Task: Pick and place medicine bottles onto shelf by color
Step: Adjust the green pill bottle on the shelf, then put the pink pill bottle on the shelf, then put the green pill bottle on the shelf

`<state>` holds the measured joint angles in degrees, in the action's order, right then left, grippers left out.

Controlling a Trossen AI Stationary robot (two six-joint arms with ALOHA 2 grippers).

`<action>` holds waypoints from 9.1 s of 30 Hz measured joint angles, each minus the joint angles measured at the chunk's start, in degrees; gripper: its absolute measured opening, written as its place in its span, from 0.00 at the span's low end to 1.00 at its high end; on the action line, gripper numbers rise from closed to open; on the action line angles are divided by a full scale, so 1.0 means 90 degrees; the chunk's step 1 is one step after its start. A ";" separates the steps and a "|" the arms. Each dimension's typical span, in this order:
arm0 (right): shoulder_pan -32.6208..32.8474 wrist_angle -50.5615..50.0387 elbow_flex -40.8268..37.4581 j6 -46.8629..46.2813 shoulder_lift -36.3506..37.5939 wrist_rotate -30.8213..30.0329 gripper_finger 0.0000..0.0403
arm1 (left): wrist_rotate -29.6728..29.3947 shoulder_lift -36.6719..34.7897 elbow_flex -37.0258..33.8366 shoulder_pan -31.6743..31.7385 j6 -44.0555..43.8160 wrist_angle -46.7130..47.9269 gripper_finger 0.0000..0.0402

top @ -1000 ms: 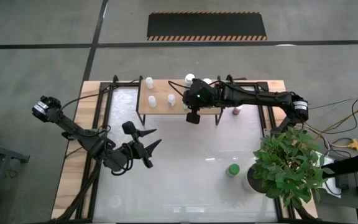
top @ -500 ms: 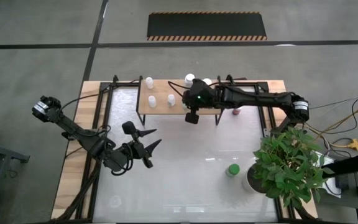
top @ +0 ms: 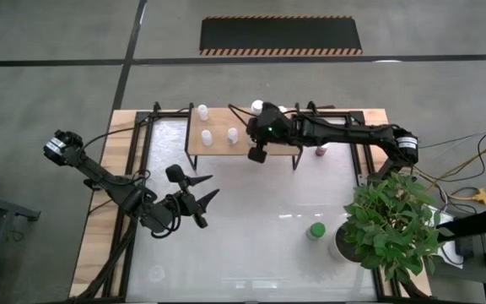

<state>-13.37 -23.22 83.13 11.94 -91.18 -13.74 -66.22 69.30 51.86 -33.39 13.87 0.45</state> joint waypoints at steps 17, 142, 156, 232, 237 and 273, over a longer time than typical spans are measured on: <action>0.0167 -0.2991 0.1525 -0.1406 0.0440 -0.0289 0.02 | 0.0000 0.0000 0.0000 0.0000 0.0005 0.0002 0.49; -0.1248 -0.2812 -0.1818 -0.4216 0.3813 -0.2090 0.42 | 0.0000 0.0000 -0.0012 0.0000 0.0005 -0.0002 0.49; -0.0294 -0.3752 0.1322 -0.3446 0.1969 -0.1508 0.42 | -0.0010 -0.0139 -0.0012 -0.0002 0.0000 -0.0007 0.49; 0.0317 -0.5360 0.5751 -0.2538 -0.1282 0.1843 0.61 | -0.0022 -0.1091 -0.0806 -0.0313 0.0176 -0.1475 0.49; 0.1156 -0.6600 0.5732 -0.3306 -0.1087 0.1865 0.62 | -0.0015 -0.1078 -0.0777 -0.0313 0.0199 -0.1557 0.49; 0.4903 -0.5708 -0.0681 -0.4748 0.0385 0.1692 0.79 | 0.0002 -0.1044 -0.0777 -0.0313 0.0160 -0.1671 0.49</action>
<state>30.76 -74.59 77.01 -30.79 -87.71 1.49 -66.19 59.90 44.86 -36.20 15.31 -14.59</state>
